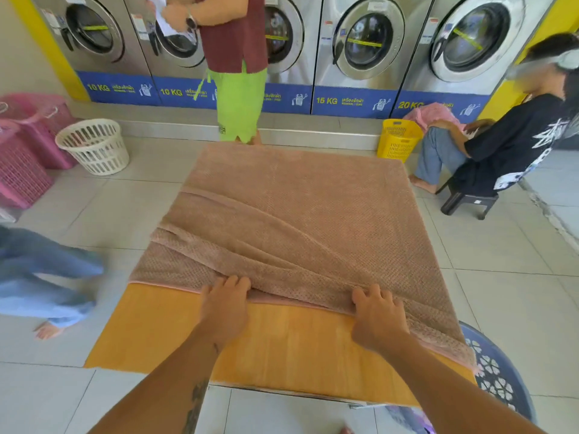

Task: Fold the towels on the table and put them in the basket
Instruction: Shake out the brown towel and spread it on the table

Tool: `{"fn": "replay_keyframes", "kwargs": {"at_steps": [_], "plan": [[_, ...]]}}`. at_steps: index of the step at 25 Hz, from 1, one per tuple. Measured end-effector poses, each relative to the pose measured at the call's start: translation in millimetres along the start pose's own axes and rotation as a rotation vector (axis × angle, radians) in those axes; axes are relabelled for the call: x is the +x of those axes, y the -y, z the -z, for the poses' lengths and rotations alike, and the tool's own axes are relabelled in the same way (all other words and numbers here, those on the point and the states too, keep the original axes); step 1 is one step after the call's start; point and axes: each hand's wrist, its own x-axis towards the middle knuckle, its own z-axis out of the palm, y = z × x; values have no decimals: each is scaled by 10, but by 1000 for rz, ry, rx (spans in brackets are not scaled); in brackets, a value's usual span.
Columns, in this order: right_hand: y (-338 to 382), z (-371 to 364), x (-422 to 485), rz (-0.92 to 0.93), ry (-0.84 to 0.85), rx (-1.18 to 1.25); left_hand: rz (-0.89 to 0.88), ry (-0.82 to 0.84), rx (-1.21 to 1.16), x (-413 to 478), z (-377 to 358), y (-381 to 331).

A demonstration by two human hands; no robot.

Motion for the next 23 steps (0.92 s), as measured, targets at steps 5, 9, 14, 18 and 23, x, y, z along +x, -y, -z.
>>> {"fn": "replay_keyframes", "kwargs": {"at_steps": [5, 9, 14, 18, 23], "plan": [[989, 37, -124, 163, -8, 224, -231, 71, -182, -139, 86, 487], [1752, -71, -204, 196, 72, 232, -281, 88, -240, -326, 88, 1056], [2012, -164, -276, 99, -4, 108, -42, 119, -188, -312, 174, 1713], [2084, -182, -349, 117, -45, 70, -16, 56, -31, -262, 182, 1830], [2109, 30, -265, 139, -18, 10, -129, -56, -26, -379, 98, 2024]]}}
